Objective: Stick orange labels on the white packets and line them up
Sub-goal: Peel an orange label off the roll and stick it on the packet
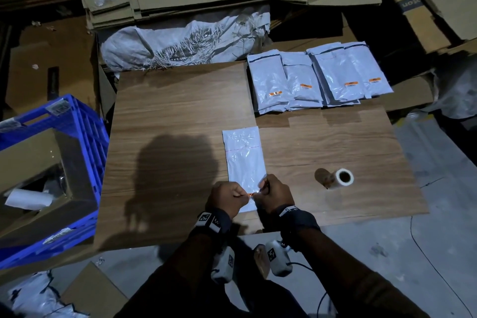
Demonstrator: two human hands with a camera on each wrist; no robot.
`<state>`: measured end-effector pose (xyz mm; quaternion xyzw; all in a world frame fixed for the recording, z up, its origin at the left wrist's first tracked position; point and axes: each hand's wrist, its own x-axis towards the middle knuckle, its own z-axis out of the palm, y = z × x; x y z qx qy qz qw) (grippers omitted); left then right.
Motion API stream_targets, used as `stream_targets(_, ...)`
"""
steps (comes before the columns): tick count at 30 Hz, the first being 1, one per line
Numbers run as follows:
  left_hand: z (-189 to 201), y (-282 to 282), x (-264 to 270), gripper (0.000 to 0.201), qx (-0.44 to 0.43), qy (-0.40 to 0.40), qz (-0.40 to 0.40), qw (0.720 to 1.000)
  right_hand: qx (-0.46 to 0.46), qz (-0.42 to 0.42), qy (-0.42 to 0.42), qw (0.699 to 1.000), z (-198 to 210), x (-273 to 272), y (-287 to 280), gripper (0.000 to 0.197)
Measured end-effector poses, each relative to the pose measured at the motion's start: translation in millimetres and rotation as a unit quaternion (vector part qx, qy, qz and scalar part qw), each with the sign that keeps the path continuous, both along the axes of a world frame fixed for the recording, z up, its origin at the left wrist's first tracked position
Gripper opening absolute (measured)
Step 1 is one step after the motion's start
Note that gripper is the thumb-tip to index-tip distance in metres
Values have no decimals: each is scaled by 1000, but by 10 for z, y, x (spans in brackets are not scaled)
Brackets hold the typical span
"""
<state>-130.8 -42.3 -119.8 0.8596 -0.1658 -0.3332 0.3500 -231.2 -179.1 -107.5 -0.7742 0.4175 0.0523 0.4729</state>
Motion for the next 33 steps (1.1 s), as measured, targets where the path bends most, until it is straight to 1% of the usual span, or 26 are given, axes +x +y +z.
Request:
stream_targets(4, 1, -20, 15, 11, 9, 4, -2, 1000, -12, -1, 17, 1000, -8, 21, 42, 22)
stream_targets(8, 27, -10, 14, 14, 29, -27, -7, 999, -28, 2, 26, 999, -37, 11, 34, 28)
stream_targets(10, 1, 1, 24, 23, 34, -33, 0, 999, -32, 16, 27, 999, -44, -10, 3, 27)
stream_targets(12, -49, 21, 46, 37, 27, -33, 25, 999, -31, 20, 21, 999, -54, -31, -18, 22)
stream_targets(13, -73, 37, 58, 41, 24, -32, 32, 999, -29, 21, 14, 999, -60, -42, -20, 20)
stream_targets(17, -116, 83, 83, 39, -3, -20, 27, 999, -27, 28, -15, 999, -63, -87, -30, 15)
stream_targets(20, -118, 87, 91, 43, -2, -20, 24, 1000, -30, 29, -27, 999, -65, -94, -41, 22)
stream_targets(24, -114, 63, 88, 48, 20, -49, 10, 999, -41, 35, -10, 999, -95, -62, -2, 27)
stream_targets(27, -101, 38, 81, 47, 26, -60, 10, 998, -45, 37, 4, 998, -126, -33, 5, 24)
stream_targets(29, -99, 40, 76, 44, 21, -53, 13, 998, -39, 35, 3, 999, -141, -34, 0, 19)
stream_targets(31, -109, 67, 72, 40, 5, -33, 15, 999, -35, 25, -10, 999, -138, -59, -7, 16)
stream_targets(33, -125, 111, 77, 43, -10, -29, 19, 999, -36, 22, -30, 999, -121, -86, -9, 18)
